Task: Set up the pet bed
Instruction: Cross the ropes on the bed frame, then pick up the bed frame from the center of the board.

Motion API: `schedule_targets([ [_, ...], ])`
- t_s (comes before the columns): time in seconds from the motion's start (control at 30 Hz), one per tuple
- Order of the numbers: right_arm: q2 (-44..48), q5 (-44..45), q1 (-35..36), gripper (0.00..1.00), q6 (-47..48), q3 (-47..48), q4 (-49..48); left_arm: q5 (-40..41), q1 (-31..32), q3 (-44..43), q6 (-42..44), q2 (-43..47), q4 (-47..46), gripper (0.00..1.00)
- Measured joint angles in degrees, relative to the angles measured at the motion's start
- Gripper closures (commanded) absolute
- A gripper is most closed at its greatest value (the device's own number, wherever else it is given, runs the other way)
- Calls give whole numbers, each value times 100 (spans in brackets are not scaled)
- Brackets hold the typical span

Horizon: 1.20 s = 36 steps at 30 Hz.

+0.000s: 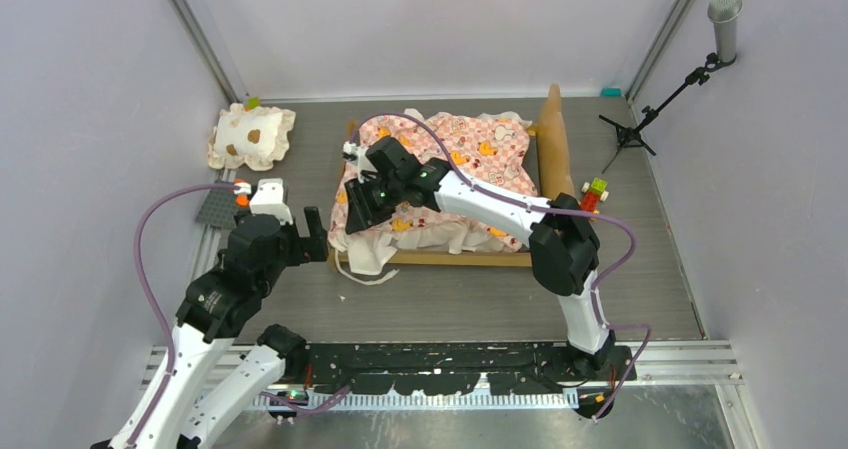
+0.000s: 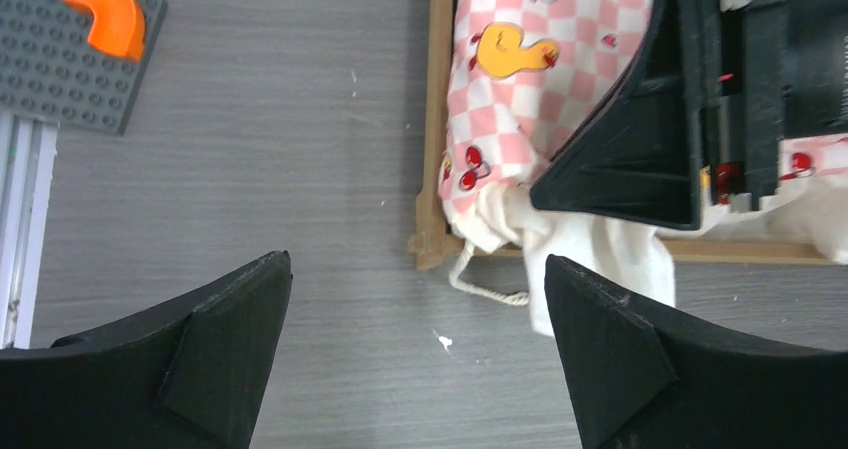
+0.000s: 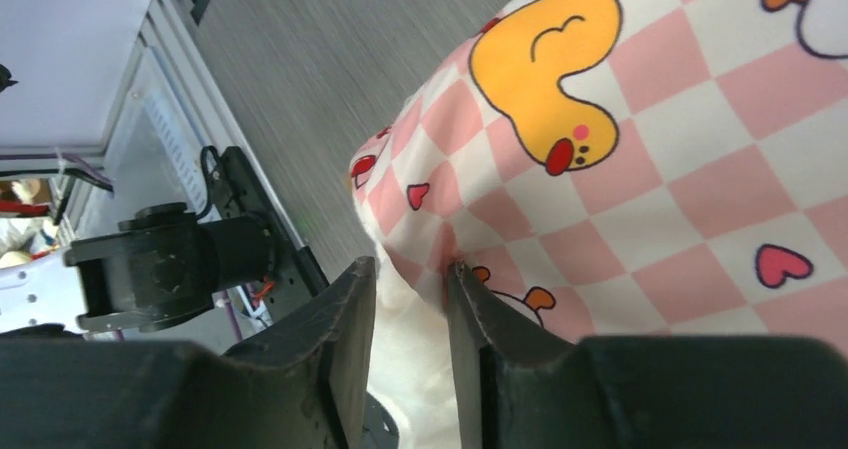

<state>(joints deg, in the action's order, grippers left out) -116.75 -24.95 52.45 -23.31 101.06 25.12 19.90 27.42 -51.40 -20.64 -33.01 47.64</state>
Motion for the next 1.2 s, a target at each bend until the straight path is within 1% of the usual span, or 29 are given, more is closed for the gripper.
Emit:
schedule_targets([
  [0.1,2,195,-7,54,76,0,144,63,0,39,-197,-81,138,0],
  [0.23,103,560,-7,53,238,-20,358,90,0,55,-501,-149,149,0],
  [0.33,511,863,-17,53,341,-326,380,50,0,199,-756,-142,114,0],
  [0.5,2033,1561,31,53,435,-1676,-129,-7,0,793,-1200,-9,-116,0],
  [0.57,2789,1982,162,53,457,-2409,-509,4,0,1056,-1340,7,-219,0],
  [0.6,3023,2138,243,53,457,-2651,-629,11,0,1119,-1362,-11,-258,1],
  [0.63,3263,2323,354,53,450,-2924,-750,57,0,1176,-1386,-70,-328,5],
  [0.73,3751,2787,686,53,376,-3628,-994,243,0,1158,-1384,-463,-546,10],
  [0.83,3976,3036,931,53,243,-4151,-1034,470,0,1067,-1338,-918,-734,22],
  [0.93,4103,3226,1014,53,118,-4457,-999,599,0,1014,-1220,-1320,-885,29],
  [1.03,4210,3353,1014,53,46,-4520,-964,675,0,1012,-1176,-1401,-883,31],
  [1.2,4404,3458,1014,53,0,-4542,-979,866,0,1012,-1193,-1255,-885,31],
])
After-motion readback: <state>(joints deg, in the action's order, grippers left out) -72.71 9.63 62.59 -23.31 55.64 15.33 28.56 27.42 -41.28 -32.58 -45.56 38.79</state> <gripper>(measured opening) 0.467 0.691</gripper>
